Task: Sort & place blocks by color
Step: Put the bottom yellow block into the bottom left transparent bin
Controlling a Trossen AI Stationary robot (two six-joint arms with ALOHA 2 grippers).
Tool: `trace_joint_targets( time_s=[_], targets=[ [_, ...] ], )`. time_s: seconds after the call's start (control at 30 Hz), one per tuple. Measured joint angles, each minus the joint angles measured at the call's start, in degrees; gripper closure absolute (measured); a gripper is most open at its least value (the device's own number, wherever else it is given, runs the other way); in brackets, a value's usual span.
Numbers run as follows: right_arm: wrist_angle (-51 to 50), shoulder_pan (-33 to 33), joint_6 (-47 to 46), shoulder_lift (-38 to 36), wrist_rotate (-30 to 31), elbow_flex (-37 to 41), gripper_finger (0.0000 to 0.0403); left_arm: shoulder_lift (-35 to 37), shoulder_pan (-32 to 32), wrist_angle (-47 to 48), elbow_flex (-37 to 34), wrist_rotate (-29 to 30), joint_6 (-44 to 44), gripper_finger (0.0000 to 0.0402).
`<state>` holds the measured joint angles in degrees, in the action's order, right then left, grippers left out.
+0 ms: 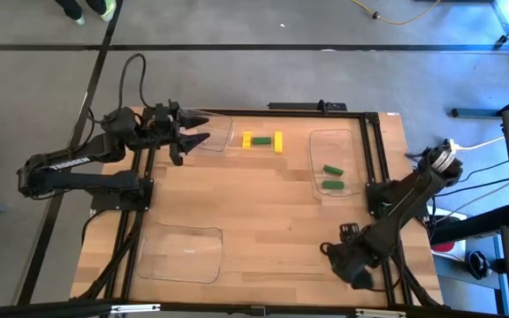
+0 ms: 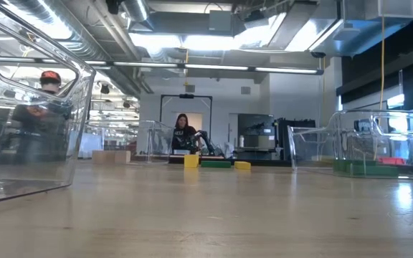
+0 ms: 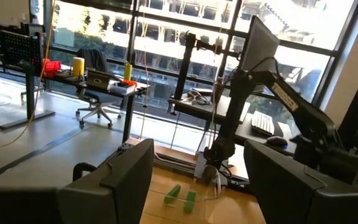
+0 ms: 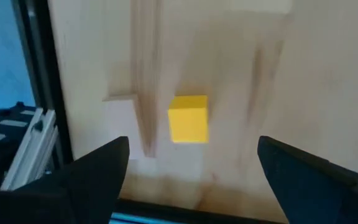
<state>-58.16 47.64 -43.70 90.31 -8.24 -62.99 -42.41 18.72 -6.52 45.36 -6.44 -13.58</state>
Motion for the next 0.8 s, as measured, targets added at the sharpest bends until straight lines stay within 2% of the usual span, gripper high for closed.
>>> trace_joint_targets(
  time_s=[0.2, 0.5, 0.8],
  targets=[
    [3.8, 2.4, -4.2, 3.3, 0.7, 2.7, 0.0046, 0.0, 0.0, -0.4, 0.0, 0.0, 0.0, 0.0160],
    [8.7, 3.3, -3.9, 5.8, 1.2, 6.7, 0.0046, 0.0, 0.0, -0.5, 0.0, 0.0, 0.0, 0.0160],
    [9.6, 3.3, -2.5, 8.4, 4.9, 7.9, 0.0046, 0.0, 0.0, -0.5, 0.0, 1.3, 0.0, 0.0160]
  ],
)
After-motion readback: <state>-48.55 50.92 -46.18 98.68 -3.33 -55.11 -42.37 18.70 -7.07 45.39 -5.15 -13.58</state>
